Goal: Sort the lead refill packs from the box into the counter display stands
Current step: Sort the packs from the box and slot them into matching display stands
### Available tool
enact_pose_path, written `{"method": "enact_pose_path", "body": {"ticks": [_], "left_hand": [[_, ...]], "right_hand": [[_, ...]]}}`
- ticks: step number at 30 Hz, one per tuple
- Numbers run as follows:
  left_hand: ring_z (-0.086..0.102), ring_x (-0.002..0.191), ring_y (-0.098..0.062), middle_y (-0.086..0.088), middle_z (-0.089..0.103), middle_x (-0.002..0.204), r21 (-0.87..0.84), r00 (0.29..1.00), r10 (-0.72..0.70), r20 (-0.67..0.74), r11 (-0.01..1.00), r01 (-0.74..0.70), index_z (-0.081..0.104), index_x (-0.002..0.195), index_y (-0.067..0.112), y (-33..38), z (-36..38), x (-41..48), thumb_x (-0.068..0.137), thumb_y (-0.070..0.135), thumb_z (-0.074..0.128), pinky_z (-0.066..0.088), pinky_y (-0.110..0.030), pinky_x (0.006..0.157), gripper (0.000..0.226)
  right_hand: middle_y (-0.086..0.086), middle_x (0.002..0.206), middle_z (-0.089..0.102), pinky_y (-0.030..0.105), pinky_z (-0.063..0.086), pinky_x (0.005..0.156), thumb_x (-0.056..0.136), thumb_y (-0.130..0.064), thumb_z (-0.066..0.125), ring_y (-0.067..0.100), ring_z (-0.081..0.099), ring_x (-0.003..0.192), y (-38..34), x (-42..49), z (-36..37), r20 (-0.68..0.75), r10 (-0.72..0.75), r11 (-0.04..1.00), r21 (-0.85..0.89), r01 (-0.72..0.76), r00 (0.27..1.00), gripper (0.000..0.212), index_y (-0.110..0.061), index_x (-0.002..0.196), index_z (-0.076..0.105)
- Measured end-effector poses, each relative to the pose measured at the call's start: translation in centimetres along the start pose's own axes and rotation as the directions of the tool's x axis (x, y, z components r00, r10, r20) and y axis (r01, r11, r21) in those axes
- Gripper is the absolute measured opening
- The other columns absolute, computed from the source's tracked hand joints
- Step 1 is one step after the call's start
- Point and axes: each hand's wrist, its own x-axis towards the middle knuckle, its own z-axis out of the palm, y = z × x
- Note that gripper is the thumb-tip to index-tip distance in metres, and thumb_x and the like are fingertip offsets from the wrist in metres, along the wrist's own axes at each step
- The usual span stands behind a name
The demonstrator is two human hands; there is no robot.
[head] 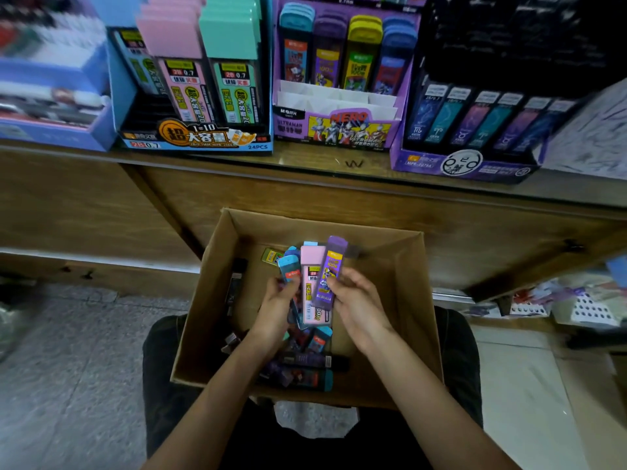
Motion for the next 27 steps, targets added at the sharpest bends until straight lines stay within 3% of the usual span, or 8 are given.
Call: {"method": "enact_pose_path", "body": {"ticks": [4,7,10,12,14,18,22,27], "left_hand": [[0.071,0.081,-0.011,0.0,0.073,0.09,0.104,0.981,0.156,0.115,0.98,-0.168,0.05,0.105,0.018,1.1,1.0,-1.4,0.078,0.023,0.071,0.054,-0.021,0.061,0.035],[0.07,0.078,-0.008,0.004,0.074,0.087,0.128,0.96,0.233,0.156,0.959,-0.254,0.053,0.103,0.019,2.3,1.7,-2.6,0.08,0.015,0.068,0.053,-0.018,0.061,0.028],[0.071,0.08,-0.01,0.006,0.074,0.088,0.136,0.94,0.271,0.206,0.944,-0.301,0.057,0.103,0.022,4.0,2.1,-3.9,0.07,0.026,0.072,0.054,-0.019,0.061,0.036],[0.071,0.081,-0.014,0.003,0.074,0.09,0.113,0.934,0.28,0.223,0.944,-0.31,0.058,0.102,0.021,5.2,2.4,-4.7,0.066,0.025,0.072,0.055,-0.025,0.062,0.039],[0.071,0.084,-0.021,-0.004,0.073,0.094,0.108,0.94,0.267,0.212,0.95,-0.294,0.058,0.102,0.019,6.4,2.8,-5.2,0.062,0.025,0.074,0.057,-0.035,0.068,0.044],[0.071,0.088,-0.024,-0.008,0.073,0.099,0.135,0.938,0.274,0.213,0.942,-0.306,0.058,0.109,0.017,8.4,3.5,-6.2,0.057,0.035,0.077,0.058,-0.037,0.071,0.059],[0.071,0.085,-0.025,-0.009,0.073,0.097,0.104,0.918,0.337,0.208,0.926,-0.363,0.058,0.11,0.014,10.1,4.1,-6.7,0.063,0.035,0.073,0.057,-0.041,0.073,0.054],[0.071,0.079,-0.017,-0.005,0.073,0.093,0.137,0.874,0.407,0.266,0.882,-0.452,0.056,0.114,0.011,12.8,4.9,-7.1,0.071,0.03,0.066,0.057,-0.026,0.063,0.049]], "right_hand": [[0.01,0.105,0.068,0.033,0.055,0.083,0.089,0.002,0.055,0.02,0.066,0.096,-1.7,-1.8,0.8,0.046,-0.102,0.988,-0.113,0.107,0.994,0.02,-0.009,0.103,0.063],[-0.002,0.098,0.069,0.023,0.053,0.074,0.088,-0.006,0.06,0.009,0.066,0.091,-3.2,-3.1,1.0,0.038,-0.202,0.935,-0.291,0.204,0.979,0.018,-0.023,0.092,0.064],[-0.003,0.095,0.07,0.019,0.051,0.071,0.086,-0.011,0.063,0.008,0.066,0.089,-4.9,-4.0,0.9,0.107,-0.225,0.891,-0.379,0.249,0.968,0.014,-0.023,0.093,0.066],[0.002,0.096,0.071,0.031,0.05,0.08,0.088,-0.019,0.062,0.017,0.065,0.092,-6.5,-4.5,0.9,0.157,-0.202,0.888,-0.386,0.248,0.967,0.009,-0.019,0.095,0.068],[0.005,0.093,0.071,0.035,0.047,0.077,0.091,-0.027,0.059,0.021,0.062,0.086,-8.2,-4.6,1.0,0.17,-0.203,0.892,-0.373,0.254,0.964,0.012,-0.018,0.092,0.067],[0.0,0.079,0.069,0.021,0.047,0.059,0.095,-0.018,0.053,0.01,0.063,0.068,-11.1,-4.9,1.5,0.238,-0.283,0.838,-0.411,0.36,0.929,0.013,-0.019,0.088,0.064],[0.003,0.075,0.066,0.023,0.043,0.057,0.092,-0.008,0.055,0.012,0.057,0.061,-14.2,-5.6,2.2,0.297,-0.323,0.851,-0.325,0.413,0.899,0.011,-0.013,0.084,0.061],[0.0,0.074,0.069,0.021,0.049,0.057,0.09,-0.008,0.058,0.011,0.061,0.064,-19.9,-6.8,1.3,0.341,-0.459,0.775,-0.298,0.557,0.821,0.007,-0.012,0.086,0.061]]}}
